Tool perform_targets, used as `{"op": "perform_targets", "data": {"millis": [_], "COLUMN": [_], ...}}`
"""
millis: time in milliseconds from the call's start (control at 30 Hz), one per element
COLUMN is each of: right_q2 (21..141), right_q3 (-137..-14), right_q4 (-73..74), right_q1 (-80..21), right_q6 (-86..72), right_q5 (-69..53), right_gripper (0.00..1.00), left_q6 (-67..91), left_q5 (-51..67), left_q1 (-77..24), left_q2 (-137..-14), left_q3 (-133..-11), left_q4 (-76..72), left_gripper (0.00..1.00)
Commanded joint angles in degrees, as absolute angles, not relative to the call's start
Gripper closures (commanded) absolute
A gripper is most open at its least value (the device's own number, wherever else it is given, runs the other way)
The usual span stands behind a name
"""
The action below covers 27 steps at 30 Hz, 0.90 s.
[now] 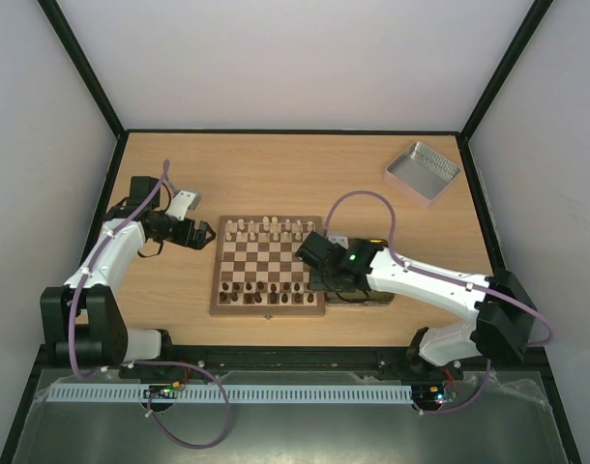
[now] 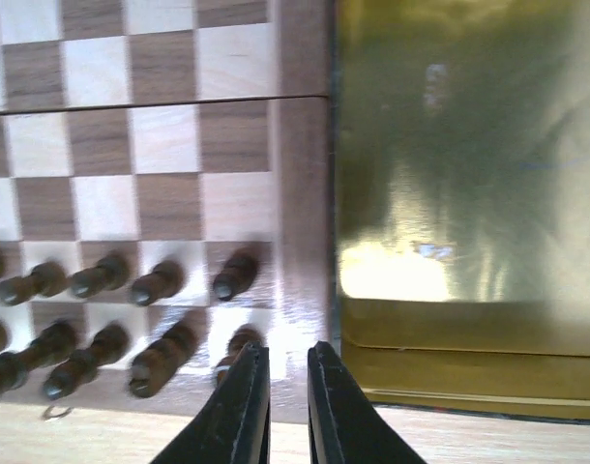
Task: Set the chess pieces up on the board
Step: Reset both arms
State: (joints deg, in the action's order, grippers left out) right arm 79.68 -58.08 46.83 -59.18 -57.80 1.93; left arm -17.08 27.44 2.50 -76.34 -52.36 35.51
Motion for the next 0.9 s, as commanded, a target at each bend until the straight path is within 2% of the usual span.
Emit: {"op": "perform_targets", "data": {"millis": [0,267,867], "right_q2": [77.2,82.2,88.6], "right_q3": [-53.7,-55.4,-58.4], "right_q4": [46.3,41.2,36.6], "right_q1": [-56.2,-51.5,-49.6], "right_q6": [-57.1,-51.7,-48.8], "right_q5": [3.4,2.2,1.9], "right_gripper": [0.9,0.92,0.93], "left_q6": [-17.2,-17.0,-17.0], "left_q5": [28.2,28.0,27.9], "left_q1": [2.2,2.4,2.8], "left_q2": [-76.4,-76.5,-77.2], "left_q3": [-52.2,-52.2,-52.4], "left_q4": [36.2,36.1,36.2], "left_gripper": [0.01,0.01,0.01]}}
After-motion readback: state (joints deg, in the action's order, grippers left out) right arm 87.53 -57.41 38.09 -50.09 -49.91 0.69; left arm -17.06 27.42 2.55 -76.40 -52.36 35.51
